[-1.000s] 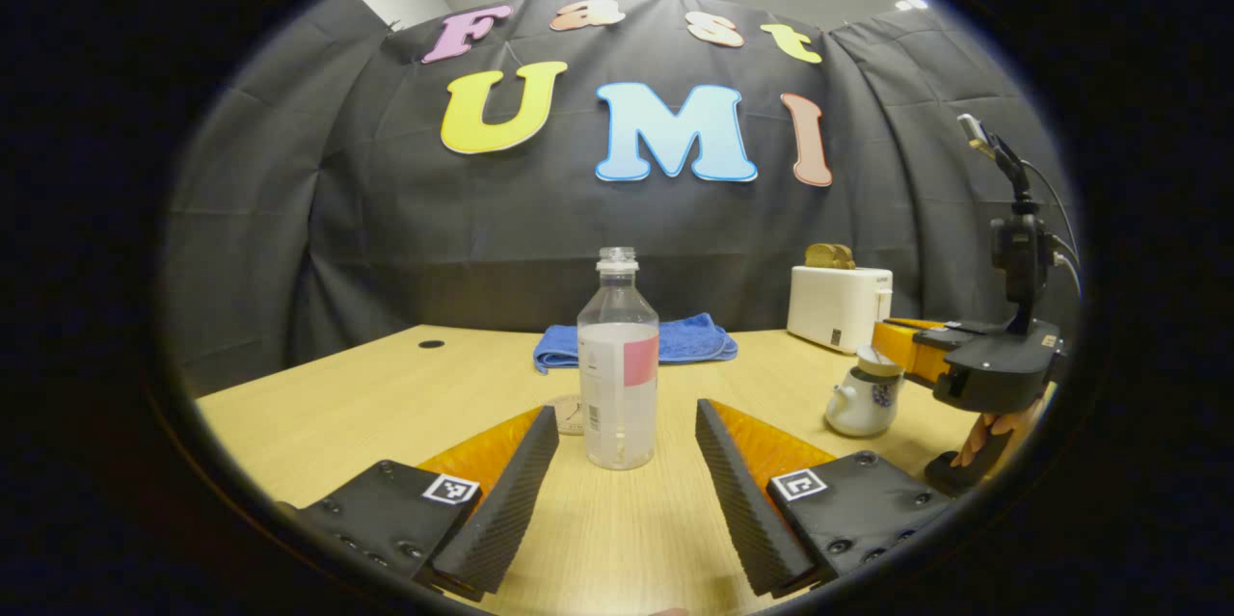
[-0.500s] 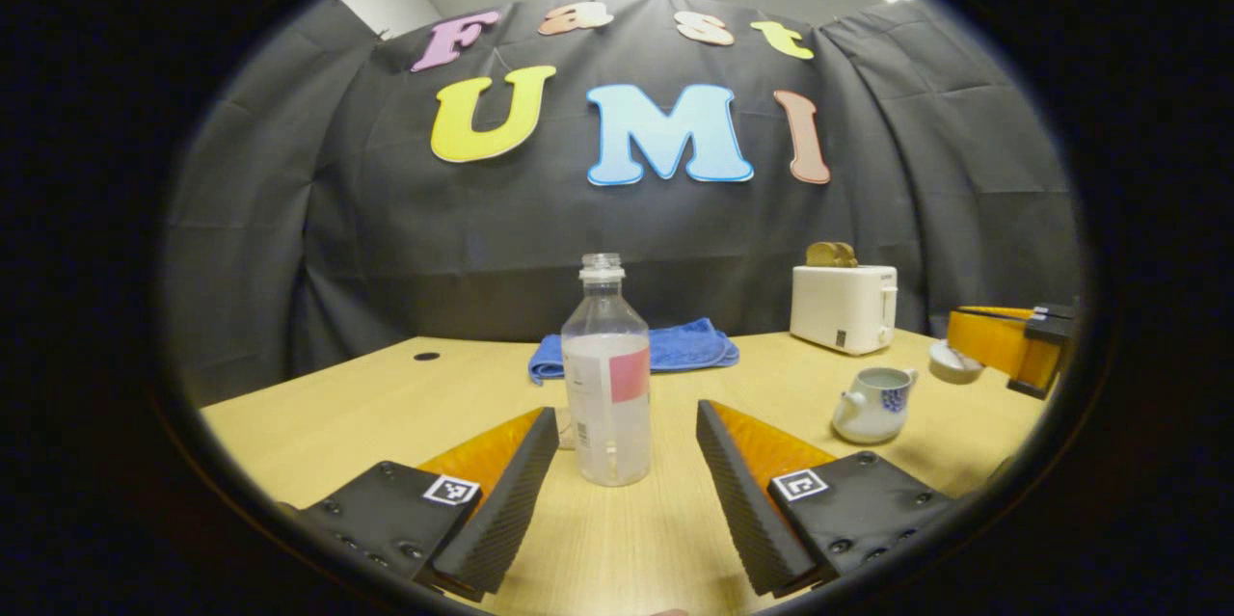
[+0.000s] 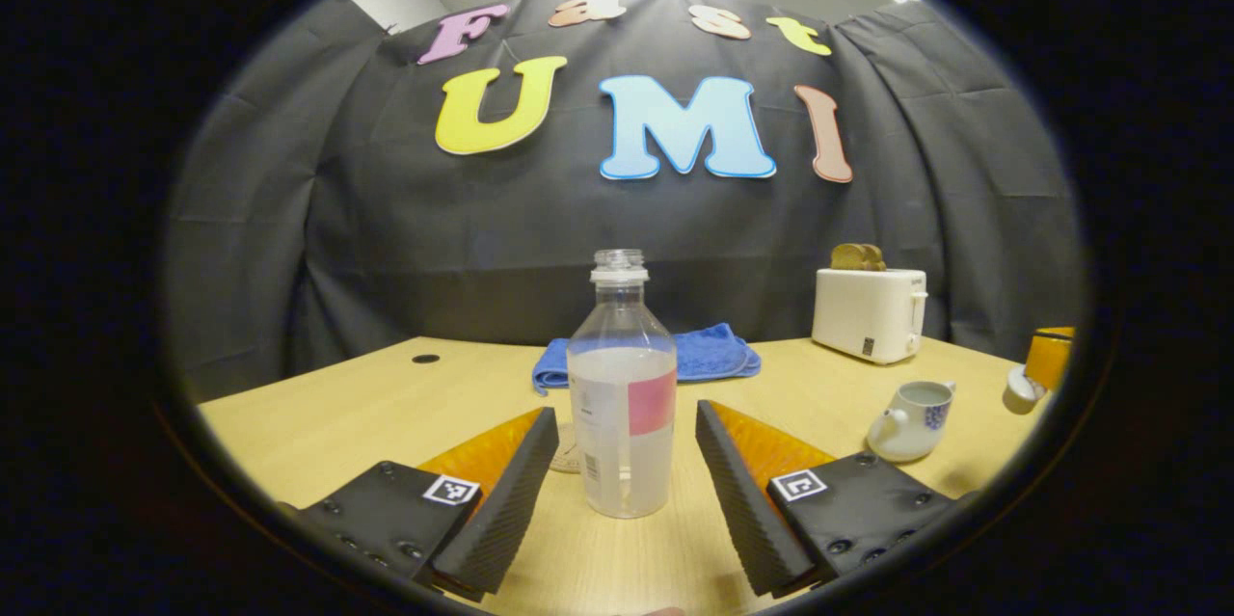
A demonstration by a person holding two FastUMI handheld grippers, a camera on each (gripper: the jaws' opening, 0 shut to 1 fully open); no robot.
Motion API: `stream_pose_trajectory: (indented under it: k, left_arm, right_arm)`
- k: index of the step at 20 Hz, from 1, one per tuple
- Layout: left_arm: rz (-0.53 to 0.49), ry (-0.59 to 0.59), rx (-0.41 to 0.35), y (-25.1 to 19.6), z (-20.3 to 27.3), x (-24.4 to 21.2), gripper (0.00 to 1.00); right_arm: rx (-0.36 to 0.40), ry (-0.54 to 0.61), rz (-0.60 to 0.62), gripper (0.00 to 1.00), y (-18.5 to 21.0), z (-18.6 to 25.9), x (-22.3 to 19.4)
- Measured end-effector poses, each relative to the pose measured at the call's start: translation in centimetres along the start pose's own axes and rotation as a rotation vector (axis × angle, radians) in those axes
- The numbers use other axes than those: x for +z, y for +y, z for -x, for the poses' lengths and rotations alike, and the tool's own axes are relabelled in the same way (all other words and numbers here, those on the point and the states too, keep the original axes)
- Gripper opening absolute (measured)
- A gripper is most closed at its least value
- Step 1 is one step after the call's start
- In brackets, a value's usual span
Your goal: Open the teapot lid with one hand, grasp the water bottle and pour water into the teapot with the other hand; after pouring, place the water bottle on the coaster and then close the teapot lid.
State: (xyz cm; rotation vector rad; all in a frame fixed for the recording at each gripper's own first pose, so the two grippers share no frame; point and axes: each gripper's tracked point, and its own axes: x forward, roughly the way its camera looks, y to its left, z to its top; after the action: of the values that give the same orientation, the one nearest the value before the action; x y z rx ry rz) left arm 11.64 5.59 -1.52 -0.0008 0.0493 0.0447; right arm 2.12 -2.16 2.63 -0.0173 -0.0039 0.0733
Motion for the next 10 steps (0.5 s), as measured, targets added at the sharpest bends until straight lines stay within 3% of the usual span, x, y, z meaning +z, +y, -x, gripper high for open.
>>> stream_pose_trajectory:
  k: [10]
  left_arm:
    - [-0.007, -0.017, -0.007, -0.2, -3.3, 0.4, 1.00]
  right_arm:
    - [0.005, 0.012, -0.006, 0.05, 0.3, 0.0, -0.3]
